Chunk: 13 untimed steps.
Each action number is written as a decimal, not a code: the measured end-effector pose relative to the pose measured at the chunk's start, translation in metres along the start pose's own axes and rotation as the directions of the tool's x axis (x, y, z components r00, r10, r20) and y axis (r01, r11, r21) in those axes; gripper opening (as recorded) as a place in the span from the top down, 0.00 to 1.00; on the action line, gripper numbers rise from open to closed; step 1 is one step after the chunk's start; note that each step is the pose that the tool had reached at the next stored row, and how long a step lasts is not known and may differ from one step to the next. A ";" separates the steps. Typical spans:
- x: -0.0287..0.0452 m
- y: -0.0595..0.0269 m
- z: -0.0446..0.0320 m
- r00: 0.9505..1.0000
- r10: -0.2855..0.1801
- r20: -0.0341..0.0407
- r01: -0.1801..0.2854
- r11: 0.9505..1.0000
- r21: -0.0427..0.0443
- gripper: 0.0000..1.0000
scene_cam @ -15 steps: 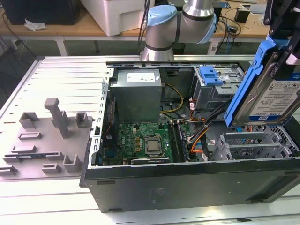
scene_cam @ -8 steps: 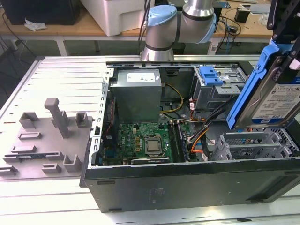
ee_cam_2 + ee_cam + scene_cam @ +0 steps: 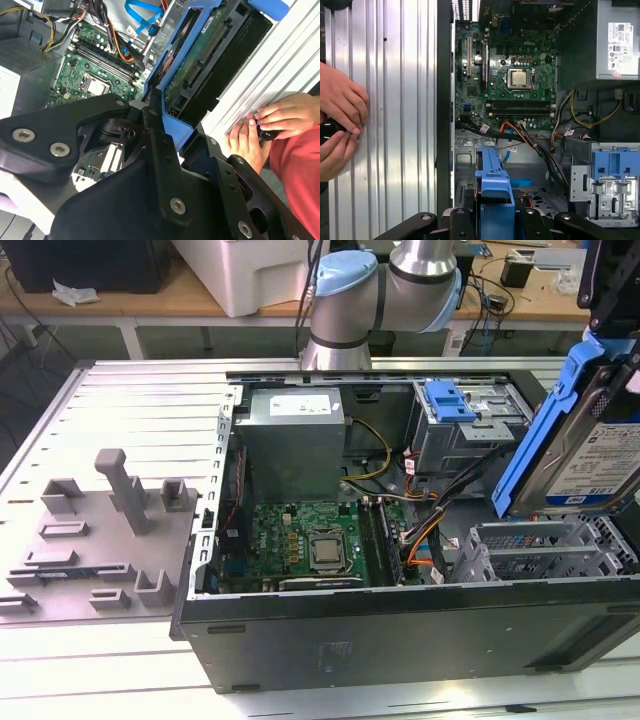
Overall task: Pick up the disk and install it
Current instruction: 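Insert the disk into the insertion slot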
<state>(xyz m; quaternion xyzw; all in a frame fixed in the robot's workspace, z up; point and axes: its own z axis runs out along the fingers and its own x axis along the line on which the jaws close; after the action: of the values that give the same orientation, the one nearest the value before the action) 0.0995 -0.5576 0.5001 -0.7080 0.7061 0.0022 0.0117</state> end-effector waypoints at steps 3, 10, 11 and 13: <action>0.0000 -0.0004 0.0021 1.000 0.004 0.000 -0.004 1.000 0.006 0.64; 0.0001 -0.0002 0.0062 1.000 0.022 0.000 -0.022 1.000 0.015 0.64; 0.0001 -0.0002 0.0067 1.000 0.027 0.000 -0.027 0.999 0.017 0.64; 0.0002 -0.0002 0.0071 0.999 0.034 0.000 -0.034 0.999 0.017 0.64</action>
<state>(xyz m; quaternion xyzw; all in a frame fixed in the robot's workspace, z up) 0.0998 -0.5576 0.4930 -0.6956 0.7182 -0.0040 0.0175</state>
